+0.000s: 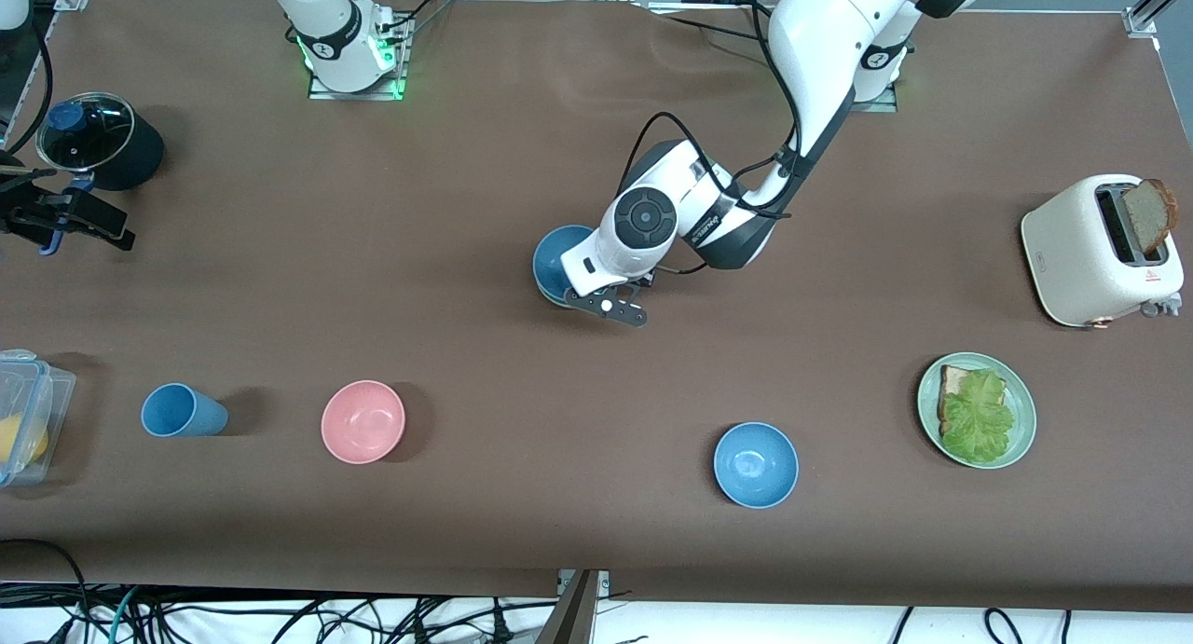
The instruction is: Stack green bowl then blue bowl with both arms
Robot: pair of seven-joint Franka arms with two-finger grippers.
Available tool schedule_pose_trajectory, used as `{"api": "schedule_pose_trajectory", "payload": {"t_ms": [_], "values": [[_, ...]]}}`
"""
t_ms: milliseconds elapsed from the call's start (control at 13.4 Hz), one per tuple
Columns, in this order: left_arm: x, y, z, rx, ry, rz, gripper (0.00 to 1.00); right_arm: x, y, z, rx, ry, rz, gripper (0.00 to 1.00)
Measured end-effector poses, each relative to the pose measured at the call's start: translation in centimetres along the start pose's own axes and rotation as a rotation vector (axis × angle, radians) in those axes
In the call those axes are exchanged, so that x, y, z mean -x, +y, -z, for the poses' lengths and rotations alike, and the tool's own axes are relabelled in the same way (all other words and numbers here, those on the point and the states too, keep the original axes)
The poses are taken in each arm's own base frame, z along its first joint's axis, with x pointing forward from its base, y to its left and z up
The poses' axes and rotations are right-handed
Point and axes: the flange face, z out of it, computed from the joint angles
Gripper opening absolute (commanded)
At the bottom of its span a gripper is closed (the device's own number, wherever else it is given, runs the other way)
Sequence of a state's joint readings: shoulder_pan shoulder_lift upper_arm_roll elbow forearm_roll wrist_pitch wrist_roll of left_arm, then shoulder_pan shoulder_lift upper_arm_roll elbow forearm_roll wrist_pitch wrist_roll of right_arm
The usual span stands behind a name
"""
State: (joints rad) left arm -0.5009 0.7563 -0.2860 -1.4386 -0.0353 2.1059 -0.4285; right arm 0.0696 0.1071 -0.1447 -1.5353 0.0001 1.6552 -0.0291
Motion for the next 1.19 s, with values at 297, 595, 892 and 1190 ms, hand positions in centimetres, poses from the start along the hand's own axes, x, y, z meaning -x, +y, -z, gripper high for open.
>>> {"api": "schedule_pose_trajectory", "payload": {"t_ms": [297,595,892,1190], "values": [[0.2,0.8,-1.3,-0.02,0.014,-0.008,0.11,0.0,0.0,0.0,0.0,0.0,0.0,1.0],[0.2,0.9,-1.7,-0.019,0.017,-0.007,1.0,0.0,0.0,0.0,0.0,0.0,0.0,1.0],[-0.2,0.9,-0.3,-0.015,0.039,-0.005,1.0,0.0,0.0,0.0,0.0,0.0,0.0,1.0],[0.3,-0.4,8.2,-0.045,0.036,0.019,1.0,0.0,0.0,0.0,0.0,0.0,0.0,1.0]]}}
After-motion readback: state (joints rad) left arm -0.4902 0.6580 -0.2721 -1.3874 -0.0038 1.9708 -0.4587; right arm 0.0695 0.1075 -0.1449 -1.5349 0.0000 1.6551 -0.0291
